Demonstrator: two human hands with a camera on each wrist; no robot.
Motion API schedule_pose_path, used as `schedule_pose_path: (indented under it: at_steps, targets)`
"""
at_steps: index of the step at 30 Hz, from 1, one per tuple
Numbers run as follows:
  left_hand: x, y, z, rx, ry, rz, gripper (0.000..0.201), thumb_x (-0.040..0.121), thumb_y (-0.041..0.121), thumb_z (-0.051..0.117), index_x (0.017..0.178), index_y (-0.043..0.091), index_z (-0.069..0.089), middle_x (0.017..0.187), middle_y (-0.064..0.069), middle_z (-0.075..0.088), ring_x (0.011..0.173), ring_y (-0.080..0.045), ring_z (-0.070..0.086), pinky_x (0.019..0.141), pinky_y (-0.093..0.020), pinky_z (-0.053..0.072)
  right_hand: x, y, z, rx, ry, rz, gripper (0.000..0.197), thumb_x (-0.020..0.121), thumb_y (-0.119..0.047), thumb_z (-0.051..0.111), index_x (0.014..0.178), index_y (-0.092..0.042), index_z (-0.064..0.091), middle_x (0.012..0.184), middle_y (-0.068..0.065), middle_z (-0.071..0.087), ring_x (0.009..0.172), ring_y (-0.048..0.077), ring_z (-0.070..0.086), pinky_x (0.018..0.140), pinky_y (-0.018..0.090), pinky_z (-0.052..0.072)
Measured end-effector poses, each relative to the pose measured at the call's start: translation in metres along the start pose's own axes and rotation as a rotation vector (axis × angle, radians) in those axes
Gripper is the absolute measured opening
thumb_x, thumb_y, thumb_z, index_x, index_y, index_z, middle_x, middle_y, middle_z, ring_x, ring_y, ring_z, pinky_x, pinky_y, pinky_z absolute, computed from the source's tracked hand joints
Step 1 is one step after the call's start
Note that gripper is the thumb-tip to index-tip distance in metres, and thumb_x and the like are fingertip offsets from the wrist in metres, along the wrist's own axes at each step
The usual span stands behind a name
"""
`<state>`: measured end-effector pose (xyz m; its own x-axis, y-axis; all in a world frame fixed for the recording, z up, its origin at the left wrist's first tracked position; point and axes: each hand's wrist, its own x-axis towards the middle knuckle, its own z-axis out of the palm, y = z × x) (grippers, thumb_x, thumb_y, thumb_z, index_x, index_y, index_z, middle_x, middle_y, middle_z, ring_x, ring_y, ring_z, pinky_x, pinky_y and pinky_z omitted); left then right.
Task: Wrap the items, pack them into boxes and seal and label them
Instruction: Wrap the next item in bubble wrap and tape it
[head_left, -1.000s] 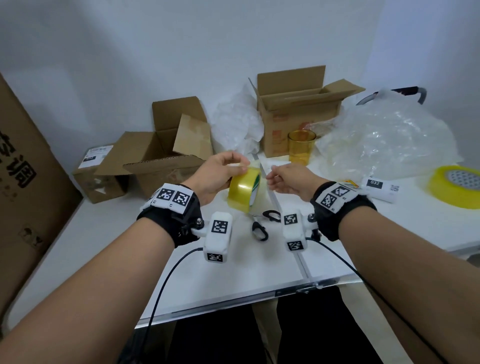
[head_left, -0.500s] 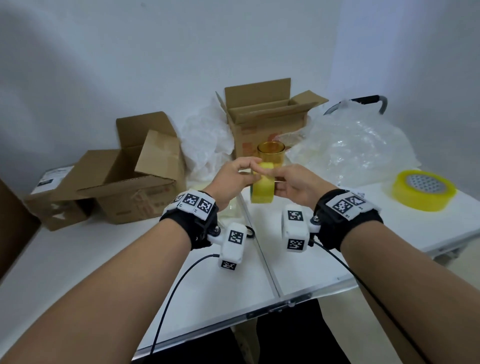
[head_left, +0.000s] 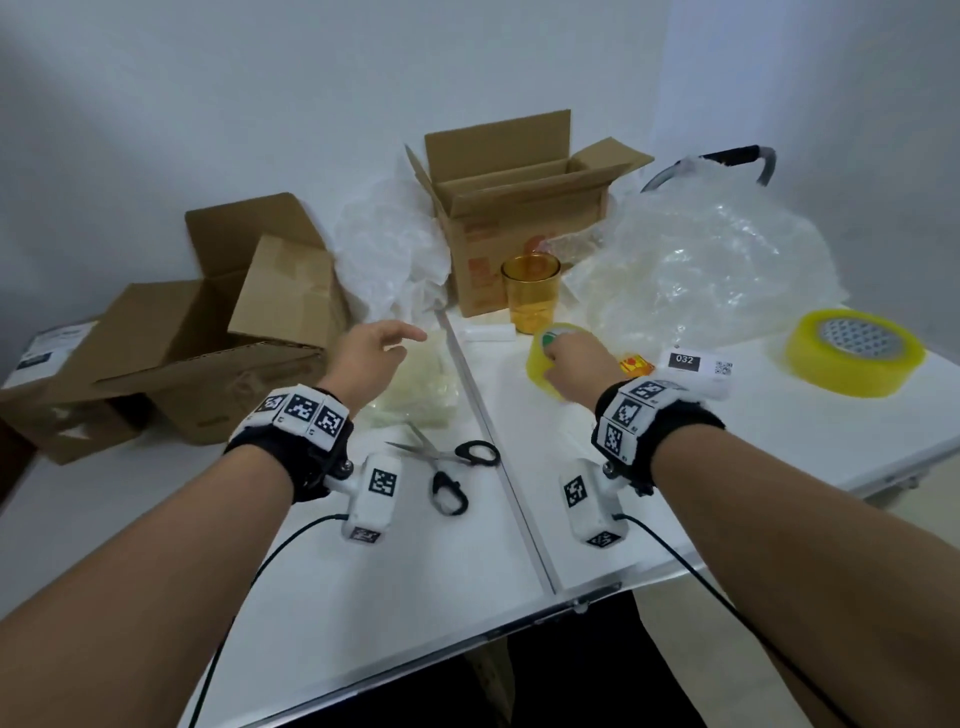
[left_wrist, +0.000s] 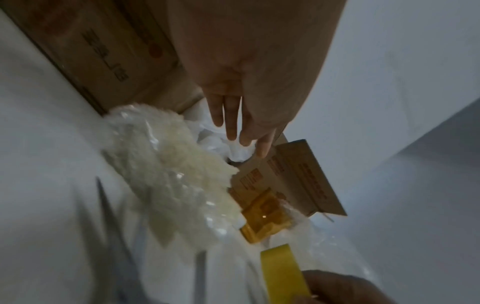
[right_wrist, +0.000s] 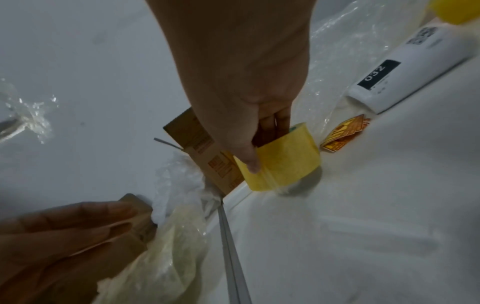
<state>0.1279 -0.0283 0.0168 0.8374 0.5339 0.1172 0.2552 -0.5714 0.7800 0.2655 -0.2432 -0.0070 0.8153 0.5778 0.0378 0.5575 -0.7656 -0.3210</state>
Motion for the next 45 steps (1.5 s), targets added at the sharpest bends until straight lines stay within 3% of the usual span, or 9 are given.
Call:
schedule_pose_path:
  at_steps: [2, 4, 8, 14, 20, 29, 34, 39, 45]
  targets:
    - [-0.002, -0.012, -0.003, 0.128, -0.017, 0.009, 0.026, 0.097, 0.011, 0.055, 0.106, 0.029, 0.072, 0.128, 0.002, 0.063, 0.070, -0.025, 0.063, 0.052, -0.023, 0.046, 0.004, -0.003, 0.007, -0.091, -0.022, -0.034, 0.022, 0.089, 0.001, 0.043, 0.102, -0.001, 0.060, 0.111, 0.016, 0.055, 0.109, 0.033, 0.051, 0.079, 0.034, 0.041]
    - [-0.003, -0.024, 0.000, 0.205, -0.087, 0.023, 0.023, 0.097, 0.017, 0.057, 0.115, 0.027, 0.068, 0.139, 0.002, 0.056, 0.107, -0.023, 0.062, 0.079, -0.015, 0.047, 0.007, -0.006, 0.017, -0.190, -0.021, -0.032, 0.032, 0.090, 0.000, 0.042, 0.118, -0.002, 0.059, 0.124, 0.016, 0.048, 0.116, 0.033, 0.043, 0.089, 0.036, 0.041]
    - [-0.003, -0.035, 0.007, 0.464, -0.277, 0.062, 0.041, 0.098, 0.038, 0.054, 0.138, 0.029, 0.054, 0.159, 0.001, 0.028, 0.149, -0.025, 0.018, 0.120, -0.039, 0.014, 0.012, -0.006, 0.027, -0.226, -0.044, 0.027, 0.034, 0.091, -0.005, 0.045, 0.119, -0.011, 0.064, 0.124, 0.011, 0.054, 0.114, 0.030, 0.051, 0.089, 0.036, 0.043]
    - [-0.001, -0.035, 0.008, 0.548, -0.329, 0.044, 0.055, 0.093, 0.049, 0.057, 0.145, 0.033, 0.045, 0.162, 0.004, 0.020, 0.150, -0.027, 0.010, 0.120, -0.041, 0.008, 0.026, -0.002, 0.020, -0.088, -0.213, 0.058, 0.024, 0.089, -0.019, 0.061, 0.106, -0.002, 0.065, 0.104, 0.011, 0.062, 0.104, 0.028, 0.060, 0.073, 0.028, 0.044]
    - [0.001, -0.036, 0.009, 0.582, -0.326, 0.050, 0.056, 0.092, 0.052, 0.057, 0.145, 0.036, 0.044, 0.162, 0.006, 0.020, 0.150, -0.026, 0.012, 0.120, -0.041, 0.011, 0.032, -0.004, 0.025, -0.104, -0.321, 0.069, 0.080, 0.081, -0.074, 0.052, 0.121, -0.004, 0.055, 0.119, 0.012, 0.055, 0.118, 0.026, 0.049, 0.089, 0.031, 0.043]
    - [0.006, -0.035, 0.001, 0.830, -0.295, 0.091, 0.068, 0.084, 0.069, 0.055, 0.145, 0.044, 0.038, 0.155, 0.005, 0.029, 0.138, -0.030, 0.029, 0.112, -0.047, 0.028, 0.016, -0.019, 0.008, 0.335, 0.049, -0.033, 0.019, 0.089, -0.028, 0.060, 0.097, -0.014, 0.070, 0.101, 0.003, 0.067, 0.091, 0.021, 0.062, 0.081, 0.034, 0.052]
    - [0.013, -0.043, 0.001, 0.721, -0.305, 0.005, 0.067, 0.075, 0.070, 0.066, 0.133, 0.045, 0.044, 0.160, -0.005, 0.015, 0.147, -0.034, 0.010, 0.116, -0.058, 0.018, 0.001, -0.056, 0.021, 0.215, -0.361, -0.187, 0.026, 0.085, -0.037, 0.071, 0.095, -0.013, 0.072, 0.089, -0.005, 0.065, 0.085, 0.014, 0.059, 0.075, 0.025, 0.047]
    - [0.013, -0.048, 0.007, 0.718, -0.343, -0.022, 0.080, 0.066, 0.074, 0.069, 0.132, 0.041, 0.038, 0.143, -0.008, 0.037, 0.133, -0.040, 0.033, 0.111, -0.056, 0.028, -0.010, -0.082, 0.051, -0.105, -0.577, -0.174, 0.050, 0.076, -0.062, 0.068, 0.080, -0.013, 0.058, 0.081, 0.002, 0.056, 0.090, 0.024, 0.055, 0.082, 0.037, 0.050]
    - [0.013, -0.051, 0.010, 0.712, -0.328, -0.028, 0.074, 0.072, 0.068, 0.069, 0.133, 0.038, 0.039, 0.142, -0.008, 0.038, 0.133, -0.040, 0.031, 0.112, -0.054, 0.026, -0.019, -0.086, 0.051, -0.340, -0.503, -0.175, 0.010, 0.087, -0.016, 0.057, 0.096, -0.011, 0.055, 0.103, 0.009, 0.056, 0.114, 0.031, 0.049, 0.086, 0.038, 0.039]
